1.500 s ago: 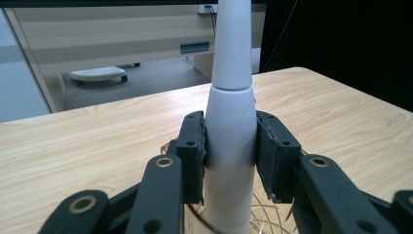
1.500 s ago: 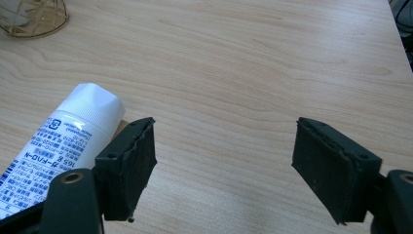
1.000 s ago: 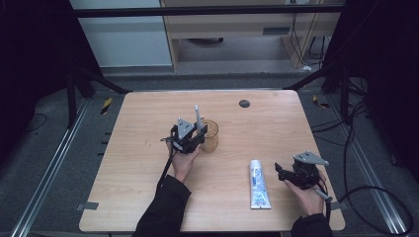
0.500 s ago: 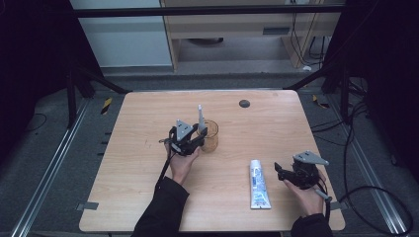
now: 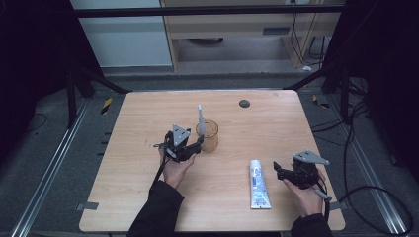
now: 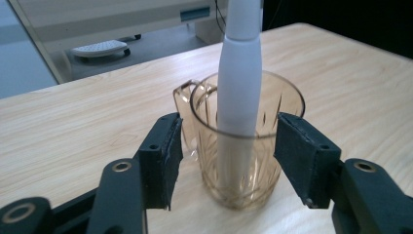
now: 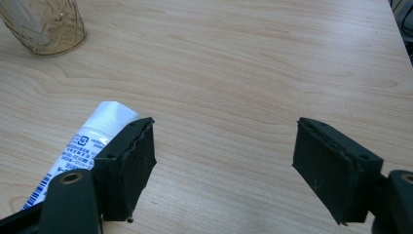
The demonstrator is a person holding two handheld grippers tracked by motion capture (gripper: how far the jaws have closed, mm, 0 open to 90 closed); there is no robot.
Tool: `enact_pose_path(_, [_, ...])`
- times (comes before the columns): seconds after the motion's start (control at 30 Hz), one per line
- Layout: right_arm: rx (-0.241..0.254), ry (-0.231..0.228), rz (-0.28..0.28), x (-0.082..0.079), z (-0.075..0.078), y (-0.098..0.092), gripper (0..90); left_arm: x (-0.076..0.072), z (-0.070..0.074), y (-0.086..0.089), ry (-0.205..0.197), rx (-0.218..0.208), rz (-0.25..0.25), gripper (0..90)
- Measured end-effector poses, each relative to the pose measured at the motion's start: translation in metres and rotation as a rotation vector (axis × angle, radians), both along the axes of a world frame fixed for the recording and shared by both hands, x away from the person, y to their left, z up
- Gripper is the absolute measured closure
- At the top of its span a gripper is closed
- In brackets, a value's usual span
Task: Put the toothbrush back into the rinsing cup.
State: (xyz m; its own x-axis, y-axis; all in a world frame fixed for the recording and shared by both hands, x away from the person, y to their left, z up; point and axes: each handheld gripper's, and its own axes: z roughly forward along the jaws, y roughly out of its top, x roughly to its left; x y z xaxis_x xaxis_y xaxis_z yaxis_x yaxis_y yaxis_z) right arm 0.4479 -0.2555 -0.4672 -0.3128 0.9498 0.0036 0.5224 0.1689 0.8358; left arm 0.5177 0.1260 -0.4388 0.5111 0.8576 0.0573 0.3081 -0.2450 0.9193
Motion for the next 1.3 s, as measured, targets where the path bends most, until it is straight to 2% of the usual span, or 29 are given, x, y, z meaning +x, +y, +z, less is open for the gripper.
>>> enact_pose_path(0.07, [0.002, -0.002, 0.000, -0.001, 0.001, 0.001, 23.3, -0.006, 0.003, 0.004, -0.008, 0.024, 0.000, 41.6])
enact_pose_path(0.3, [0.018, -0.008, 0.012, -0.003, 0.007, 0.003, 24.4, -0.018, 0.008, 0.017, 0.009, 0.047, -0.020, 39.4])
enact_pose_path(0.4, [0.014, 0.000, 0.022, -0.004, 0.009, 0.005, 25.8, -0.026, 0.008, 0.029, 0.019, 0.061, -0.032, 38.7])
enact_pose_path(0.47, [0.012, 0.003, 0.026, -0.005, 0.009, 0.006, 26.9, -0.032, 0.007, 0.040, 0.020, 0.082, -0.023, 38.7])
enact_pose_path(0.53, [0.012, 0.012, 0.029, -0.005, 0.009, 0.007, 28.7, -0.037, 0.006, 0.051, 0.031, 0.068, -0.020, 38.7])
enact_pose_path(0.83, [0.004, 0.060, 0.064, -0.011, 0.010, 0.014, 42.4, -0.062, -0.014, 0.106, 0.084, 0.092, 0.064, 39.5])
enact_pose_path(0.97, [-0.003, 0.088, 0.090, -0.016, 0.008, 0.016, 49.4, -0.071, -0.021, 0.128, 0.108, 0.073, 0.109, 40.4])
enact_pose_path(1.3, [-0.030, 0.144, 0.140, -0.029, 0.003, 0.021, 66.5, -0.078, -0.025, 0.148, 0.139, 0.085, 0.138, 44.0])
